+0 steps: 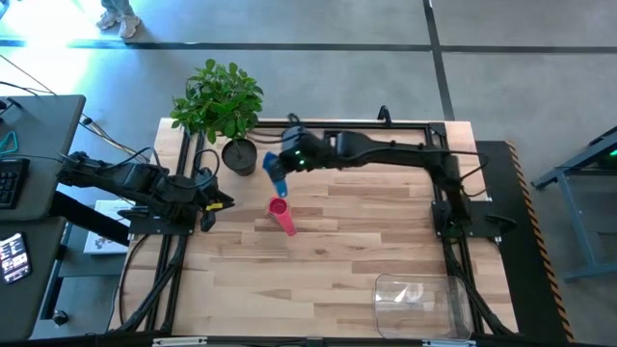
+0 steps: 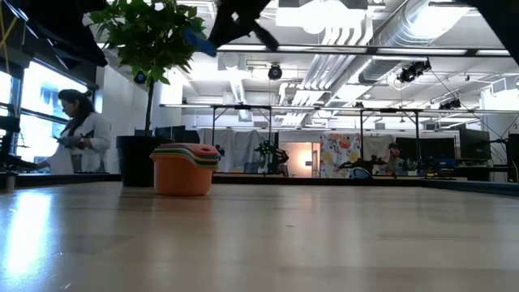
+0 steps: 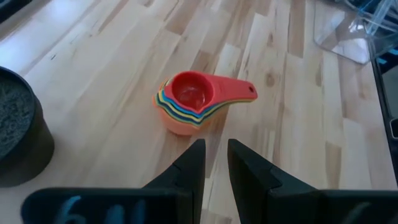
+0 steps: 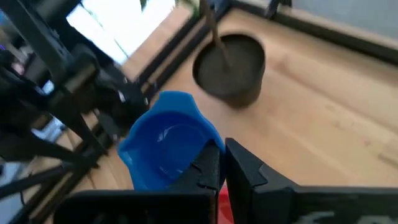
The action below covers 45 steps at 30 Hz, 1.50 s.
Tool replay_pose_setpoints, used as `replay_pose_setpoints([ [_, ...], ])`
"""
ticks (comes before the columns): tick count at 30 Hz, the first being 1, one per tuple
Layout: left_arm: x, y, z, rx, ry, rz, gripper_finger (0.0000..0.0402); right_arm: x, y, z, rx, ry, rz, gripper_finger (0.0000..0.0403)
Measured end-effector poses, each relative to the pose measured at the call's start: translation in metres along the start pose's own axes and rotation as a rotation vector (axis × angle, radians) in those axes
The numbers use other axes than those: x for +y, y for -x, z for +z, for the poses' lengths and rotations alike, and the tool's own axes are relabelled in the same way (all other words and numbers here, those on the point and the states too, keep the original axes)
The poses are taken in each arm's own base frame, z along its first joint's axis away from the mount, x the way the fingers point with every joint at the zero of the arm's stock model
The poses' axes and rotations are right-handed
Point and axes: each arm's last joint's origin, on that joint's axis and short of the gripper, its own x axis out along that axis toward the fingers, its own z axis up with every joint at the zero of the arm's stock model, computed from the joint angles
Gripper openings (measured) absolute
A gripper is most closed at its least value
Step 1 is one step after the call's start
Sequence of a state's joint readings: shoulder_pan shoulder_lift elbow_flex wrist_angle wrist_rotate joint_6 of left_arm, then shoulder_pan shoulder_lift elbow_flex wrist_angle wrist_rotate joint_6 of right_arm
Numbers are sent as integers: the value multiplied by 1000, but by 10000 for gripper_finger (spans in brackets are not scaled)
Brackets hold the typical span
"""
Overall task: Nest measuring cups in basket
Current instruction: Stack the blue measuring cup on the pink measuring cup
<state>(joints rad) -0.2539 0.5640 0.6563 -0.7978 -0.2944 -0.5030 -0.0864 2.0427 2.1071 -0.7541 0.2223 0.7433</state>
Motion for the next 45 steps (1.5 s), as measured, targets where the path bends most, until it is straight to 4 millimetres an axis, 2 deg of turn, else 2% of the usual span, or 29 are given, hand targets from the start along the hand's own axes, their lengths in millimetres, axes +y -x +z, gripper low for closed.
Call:
replay_pose_setpoints([
  [6, 0, 0, -1, 8, -11, 1, 58, 7, -28, -18, 123, 11, -4, 0],
  [10, 0, 0, -1, 8, -12, 1, 58, 5, -47, -35, 211, 6, -30, 0],
  [21, 0, 0, -1, 10, -13, 2, 58, 3, -85, -67, 337, 45, -48, 0],
  [30, 1, 0, -1, 11, -14, 8, 58, -3, -98, -81, 404, 19, -99, 0],
  [45, 1, 0, -1, 8, -14, 14, 58, -8, -112, -93, 453, 2, -118, 0],
])
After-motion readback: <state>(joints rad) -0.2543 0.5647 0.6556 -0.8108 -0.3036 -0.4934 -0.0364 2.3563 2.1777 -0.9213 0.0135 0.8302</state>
